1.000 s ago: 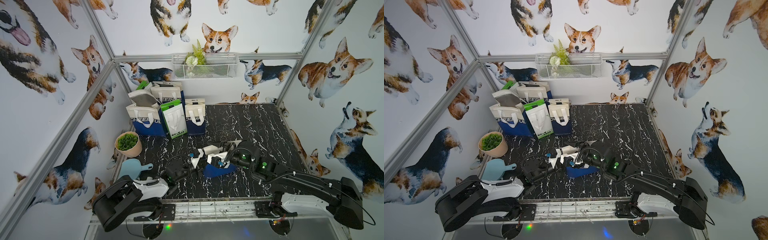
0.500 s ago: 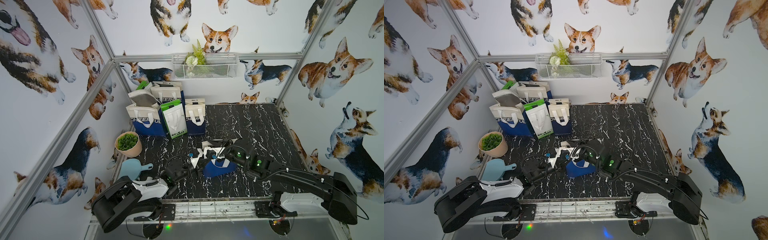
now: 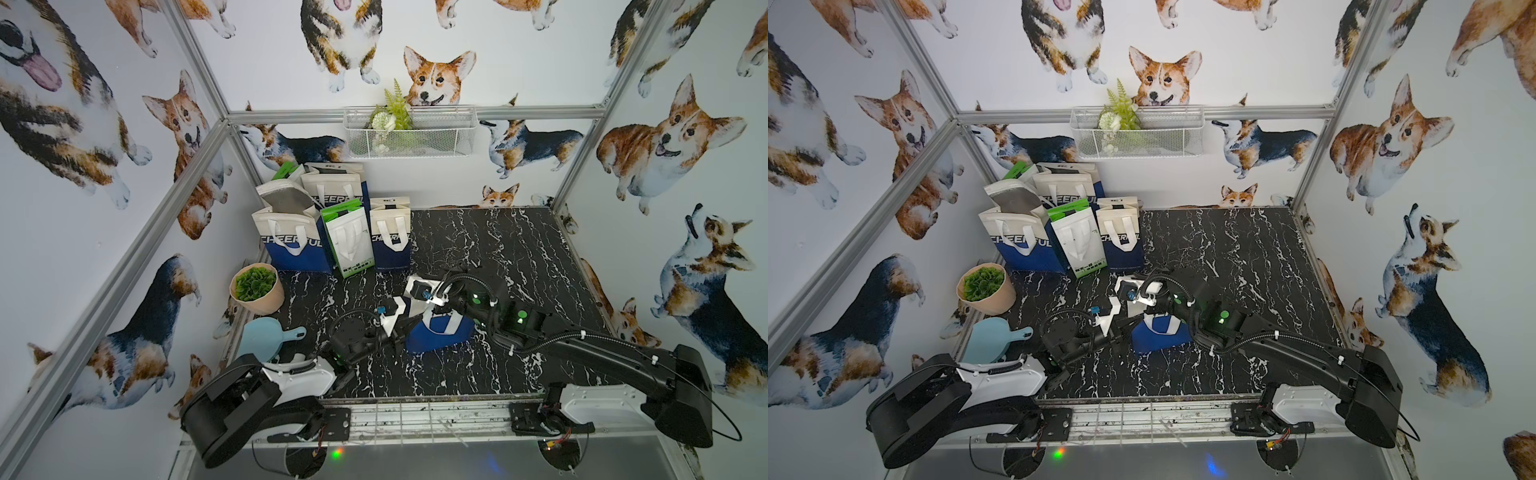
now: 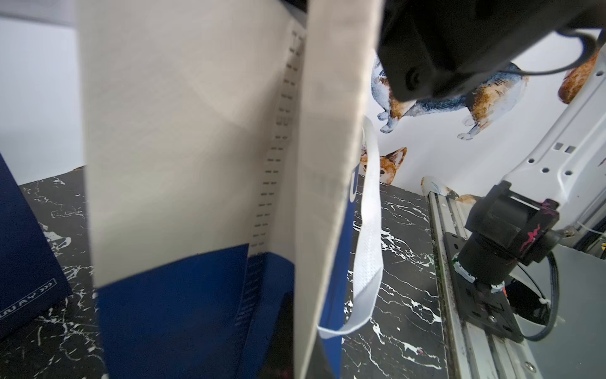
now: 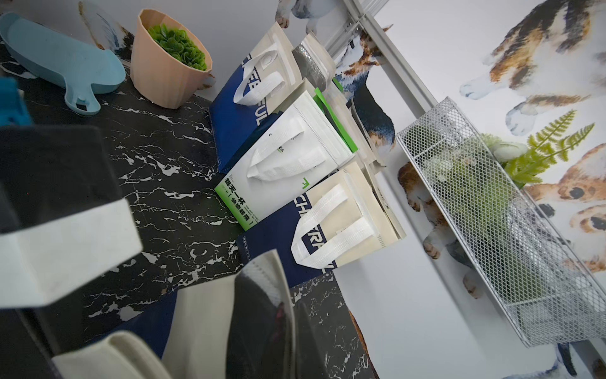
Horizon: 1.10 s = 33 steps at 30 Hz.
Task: Open the takeout bag
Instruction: Open the takeout bag at the center of the board.
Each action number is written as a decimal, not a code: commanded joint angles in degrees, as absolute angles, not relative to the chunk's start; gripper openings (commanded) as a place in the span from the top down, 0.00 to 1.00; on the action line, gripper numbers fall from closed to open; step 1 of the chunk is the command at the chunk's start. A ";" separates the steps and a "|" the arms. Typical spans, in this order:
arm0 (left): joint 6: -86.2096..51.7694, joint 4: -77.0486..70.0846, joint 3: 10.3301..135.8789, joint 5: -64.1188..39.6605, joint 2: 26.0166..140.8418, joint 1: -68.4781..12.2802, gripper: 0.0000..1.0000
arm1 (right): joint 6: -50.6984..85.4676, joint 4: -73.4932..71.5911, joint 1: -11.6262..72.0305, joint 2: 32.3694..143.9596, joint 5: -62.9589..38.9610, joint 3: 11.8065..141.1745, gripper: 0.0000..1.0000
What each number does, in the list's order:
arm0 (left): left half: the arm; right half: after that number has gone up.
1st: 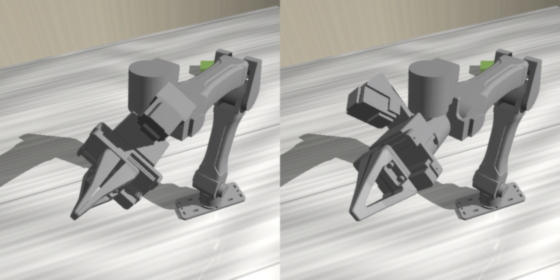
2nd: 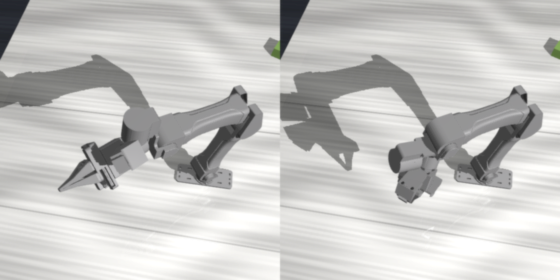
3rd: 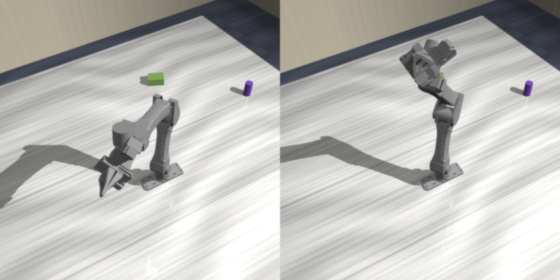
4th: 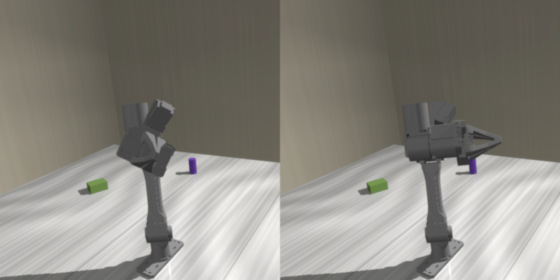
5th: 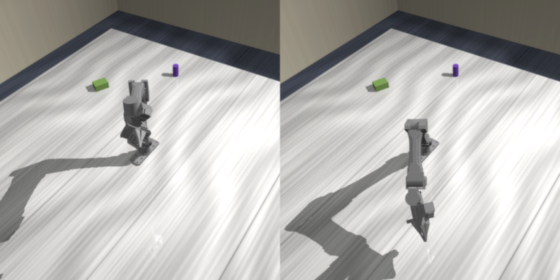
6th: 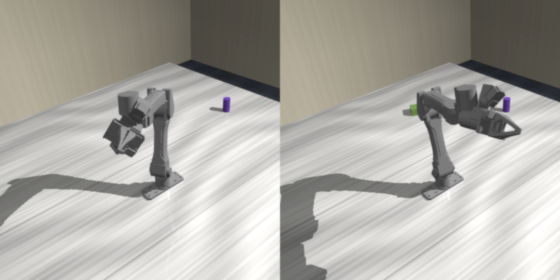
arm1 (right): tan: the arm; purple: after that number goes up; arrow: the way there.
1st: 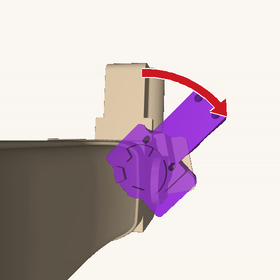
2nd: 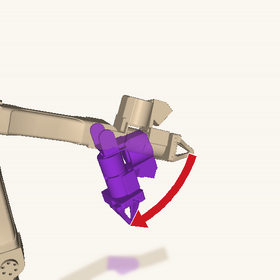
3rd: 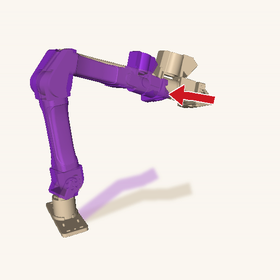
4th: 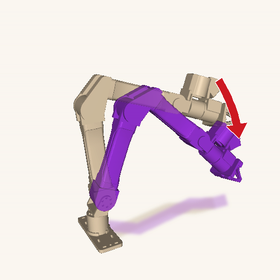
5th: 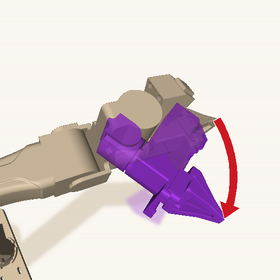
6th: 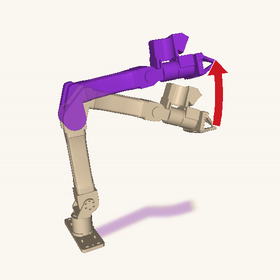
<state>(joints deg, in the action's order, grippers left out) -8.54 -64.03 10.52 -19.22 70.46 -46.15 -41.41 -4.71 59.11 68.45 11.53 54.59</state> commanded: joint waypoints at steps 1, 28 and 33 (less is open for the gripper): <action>-8.04 -64.42 10.37 -20.39 70.27 -46.30 1.00 | -36.31 -3.17 58.37 67.52 14.46 57.64 1.00; -8.52 -63.98 10.28 -19.44 69.78 -46.51 1.00 | -26.11 10.53 51.33 68.90 3.57 64.31 1.00; -9.32 -64.34 10.72 -18.79 71.10 -46.50 1.00 | -25.22 9.69 51.24 68.12 1.23 62.26 1.00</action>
